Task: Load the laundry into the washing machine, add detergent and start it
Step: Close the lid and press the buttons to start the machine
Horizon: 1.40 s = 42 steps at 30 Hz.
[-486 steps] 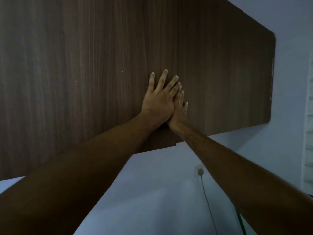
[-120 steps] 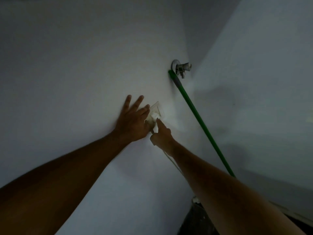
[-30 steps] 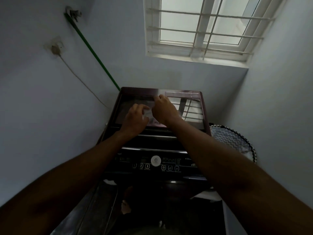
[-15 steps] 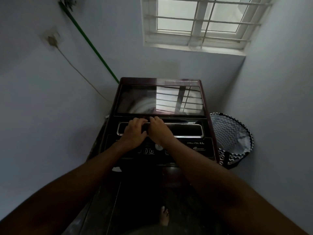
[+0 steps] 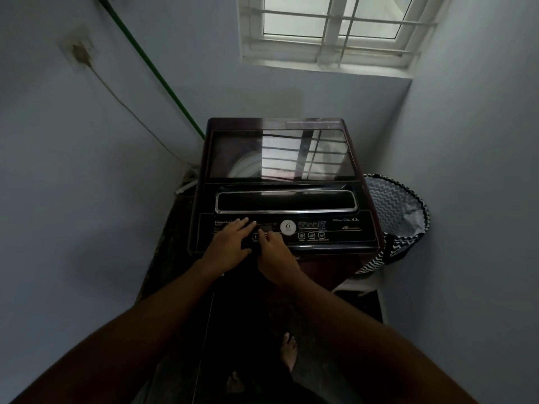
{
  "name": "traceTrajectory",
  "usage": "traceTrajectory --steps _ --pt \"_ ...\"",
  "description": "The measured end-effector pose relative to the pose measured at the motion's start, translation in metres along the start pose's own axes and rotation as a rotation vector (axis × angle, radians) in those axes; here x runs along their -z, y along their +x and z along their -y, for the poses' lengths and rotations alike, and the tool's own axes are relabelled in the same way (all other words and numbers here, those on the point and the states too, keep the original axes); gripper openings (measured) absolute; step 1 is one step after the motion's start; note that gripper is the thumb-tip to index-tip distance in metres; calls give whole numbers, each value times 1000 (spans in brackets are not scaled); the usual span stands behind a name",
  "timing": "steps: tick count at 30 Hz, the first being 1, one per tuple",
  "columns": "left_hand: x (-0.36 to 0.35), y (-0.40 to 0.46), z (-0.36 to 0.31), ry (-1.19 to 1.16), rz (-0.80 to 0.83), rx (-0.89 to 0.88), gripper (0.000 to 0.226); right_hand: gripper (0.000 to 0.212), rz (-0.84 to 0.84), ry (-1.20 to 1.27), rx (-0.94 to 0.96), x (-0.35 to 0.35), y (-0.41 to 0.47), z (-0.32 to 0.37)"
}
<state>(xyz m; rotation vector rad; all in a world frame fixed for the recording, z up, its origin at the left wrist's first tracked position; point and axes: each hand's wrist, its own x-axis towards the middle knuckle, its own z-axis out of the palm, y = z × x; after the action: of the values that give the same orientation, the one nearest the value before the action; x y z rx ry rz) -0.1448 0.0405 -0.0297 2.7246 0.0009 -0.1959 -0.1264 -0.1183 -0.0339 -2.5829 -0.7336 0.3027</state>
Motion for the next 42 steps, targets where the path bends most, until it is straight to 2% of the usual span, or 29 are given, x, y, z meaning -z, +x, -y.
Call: traceTrajectory --steps 4,10,19,23,30,35,42 --pt "-3 -2 -5 -56 -17 41 75 63 -22 -40 -18 -7 -10 6" --pt "-2 2 -14 145 -17 65 66 68 8 -113 -47 -14 -19 13" --pt "5 12 -11 384 69 -23 63 76 83 -136 -152 -19 -20 25" --pt "6 17 -7 420 90 -58 61 75 106 -133 -196 -16 -15 30" --pt "8 21 -10 473 107 -56 49 63 116 -156 -179 -8 -5 34" --pt "14 21 -17 513 105 -58 41 25 111 -111 -111 4 9 44" --pt "13 21 -20 578 96 -64 45 23 75 -87 -155 10 14 43"
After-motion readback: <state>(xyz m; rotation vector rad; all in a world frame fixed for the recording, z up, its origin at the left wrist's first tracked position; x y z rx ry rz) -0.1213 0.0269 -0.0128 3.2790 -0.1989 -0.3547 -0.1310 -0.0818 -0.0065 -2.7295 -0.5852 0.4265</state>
